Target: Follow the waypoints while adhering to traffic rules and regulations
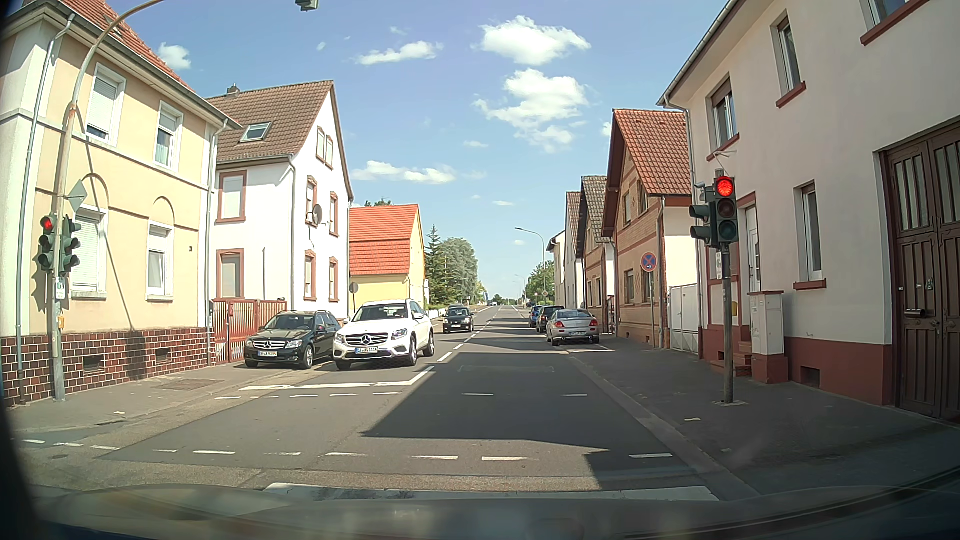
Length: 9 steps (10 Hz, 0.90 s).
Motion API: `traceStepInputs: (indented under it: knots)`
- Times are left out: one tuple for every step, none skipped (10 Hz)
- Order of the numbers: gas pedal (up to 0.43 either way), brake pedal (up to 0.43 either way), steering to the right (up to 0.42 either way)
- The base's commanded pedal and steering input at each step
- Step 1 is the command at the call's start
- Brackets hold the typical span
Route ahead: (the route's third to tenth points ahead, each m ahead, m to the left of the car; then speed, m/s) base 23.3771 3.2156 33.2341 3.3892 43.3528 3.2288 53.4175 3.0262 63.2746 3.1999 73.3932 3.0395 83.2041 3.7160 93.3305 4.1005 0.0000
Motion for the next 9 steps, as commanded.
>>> traceStepInputs:
  knots:
    - [0.000, 0.232, -0.001]
    - [0.000, 0.232, -0.001]
    - [0.000, 0.232, -0.001]
    - [0.000, 0.232, -0.002]
    - [0.000, 0.232, -0.001]
    - [0.000, 0.232, -0.001]
    - [0.000, 0.232, -0.001]
    - [0.000, 0.232, -0.002]
    - [0.000, 0.232, -0.001]
